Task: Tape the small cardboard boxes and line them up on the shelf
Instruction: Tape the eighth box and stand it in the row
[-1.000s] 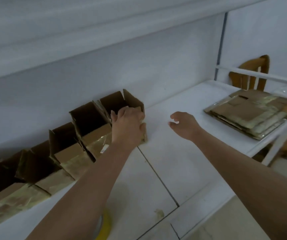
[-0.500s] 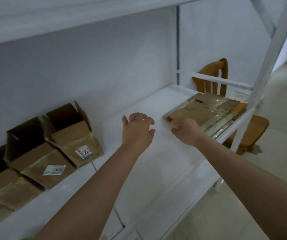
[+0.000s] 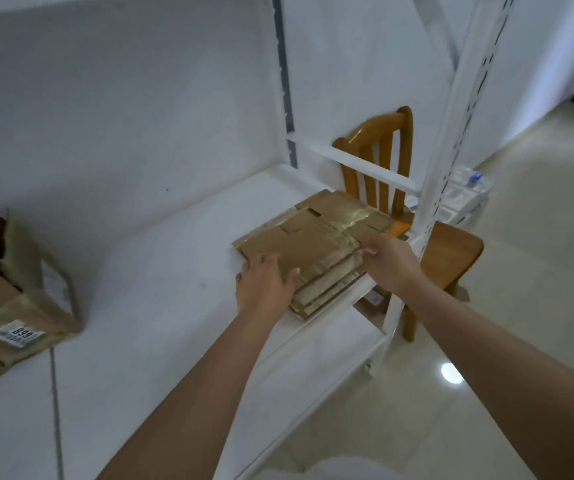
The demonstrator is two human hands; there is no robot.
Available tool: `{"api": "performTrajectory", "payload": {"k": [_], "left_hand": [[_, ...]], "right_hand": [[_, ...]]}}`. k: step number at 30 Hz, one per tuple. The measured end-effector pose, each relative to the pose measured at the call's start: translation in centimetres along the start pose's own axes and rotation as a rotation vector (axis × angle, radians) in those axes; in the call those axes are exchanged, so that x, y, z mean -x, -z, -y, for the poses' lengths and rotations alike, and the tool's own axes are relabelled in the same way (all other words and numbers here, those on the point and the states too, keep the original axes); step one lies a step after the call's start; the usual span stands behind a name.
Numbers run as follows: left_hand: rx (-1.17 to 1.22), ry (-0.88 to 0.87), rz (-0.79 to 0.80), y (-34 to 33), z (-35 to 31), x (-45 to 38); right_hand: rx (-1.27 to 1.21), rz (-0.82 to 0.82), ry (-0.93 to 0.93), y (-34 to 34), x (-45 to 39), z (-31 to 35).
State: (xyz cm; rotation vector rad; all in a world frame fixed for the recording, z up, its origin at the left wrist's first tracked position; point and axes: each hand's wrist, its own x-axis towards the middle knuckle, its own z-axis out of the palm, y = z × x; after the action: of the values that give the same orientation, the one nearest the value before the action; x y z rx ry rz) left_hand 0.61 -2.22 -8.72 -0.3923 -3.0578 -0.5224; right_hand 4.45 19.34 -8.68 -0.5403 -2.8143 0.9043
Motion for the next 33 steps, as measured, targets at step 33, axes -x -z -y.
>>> {"api": "performTrajectory", "payload": {"k": [33], "left_hand": [[0.806, 0.447, -0.429, 1.8, 2.5, -2.4]], "right_hand": [[-0.083, -0.273, -0.167, -1.5, -10.4, 0.9]]}}
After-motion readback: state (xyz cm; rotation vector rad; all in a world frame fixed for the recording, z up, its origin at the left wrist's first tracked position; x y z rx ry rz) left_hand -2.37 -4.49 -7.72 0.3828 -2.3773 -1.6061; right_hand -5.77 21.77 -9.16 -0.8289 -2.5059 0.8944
